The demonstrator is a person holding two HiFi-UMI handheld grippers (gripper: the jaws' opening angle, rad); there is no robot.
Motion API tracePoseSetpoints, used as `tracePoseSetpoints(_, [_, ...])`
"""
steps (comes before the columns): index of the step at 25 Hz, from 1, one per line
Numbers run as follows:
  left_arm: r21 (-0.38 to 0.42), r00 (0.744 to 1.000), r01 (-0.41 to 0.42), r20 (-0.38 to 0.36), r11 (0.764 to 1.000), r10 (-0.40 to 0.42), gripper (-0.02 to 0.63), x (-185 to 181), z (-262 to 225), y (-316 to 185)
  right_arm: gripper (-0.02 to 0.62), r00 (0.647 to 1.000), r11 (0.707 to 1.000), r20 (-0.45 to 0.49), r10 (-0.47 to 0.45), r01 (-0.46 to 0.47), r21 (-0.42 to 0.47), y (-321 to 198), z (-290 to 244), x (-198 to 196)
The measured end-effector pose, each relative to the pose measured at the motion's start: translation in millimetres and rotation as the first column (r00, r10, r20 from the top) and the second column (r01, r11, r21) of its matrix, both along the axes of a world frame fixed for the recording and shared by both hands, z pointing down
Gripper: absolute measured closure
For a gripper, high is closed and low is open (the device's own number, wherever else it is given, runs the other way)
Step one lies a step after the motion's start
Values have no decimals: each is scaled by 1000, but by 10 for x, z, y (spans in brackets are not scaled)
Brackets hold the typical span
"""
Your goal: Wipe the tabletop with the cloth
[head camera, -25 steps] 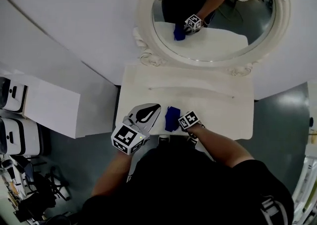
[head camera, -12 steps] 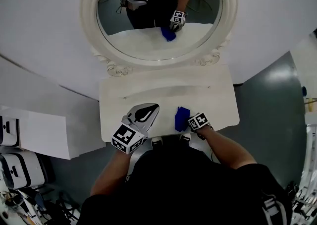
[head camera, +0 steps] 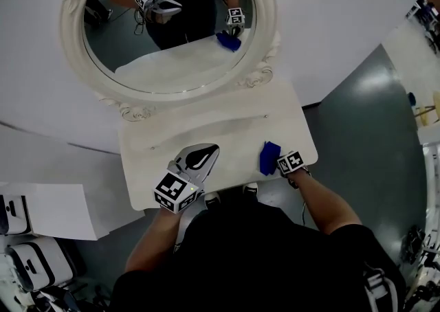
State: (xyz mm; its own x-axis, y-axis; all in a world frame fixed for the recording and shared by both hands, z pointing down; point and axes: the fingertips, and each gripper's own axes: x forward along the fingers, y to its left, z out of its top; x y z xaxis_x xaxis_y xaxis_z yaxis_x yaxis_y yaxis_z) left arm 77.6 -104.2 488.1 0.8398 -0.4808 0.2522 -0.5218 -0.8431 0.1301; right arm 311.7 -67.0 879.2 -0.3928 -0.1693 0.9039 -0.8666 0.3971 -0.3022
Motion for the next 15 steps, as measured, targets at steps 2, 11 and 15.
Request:
tracePoseSetpoints(2, [-3, 1000, -11, 0, 1000, 11, 594, 97, 5, -24, 575, 1000, 1000, -20, 16, -16, 1, 2, -7, 231])
tracePoseSetpoints(11, [-16, 999, -49, -6, 999, 49, 594, 456, 66, -111, 575, 991, 996, -102, 85, -86, -1, -19, -10, 1071])
tracePoseSetpoints(15, [-22, 999, -51, -7, 998, 51, 594, 509, 91, -135, 575, 985, 993, -126, 115, -117, -5, 8, -7, 1340])
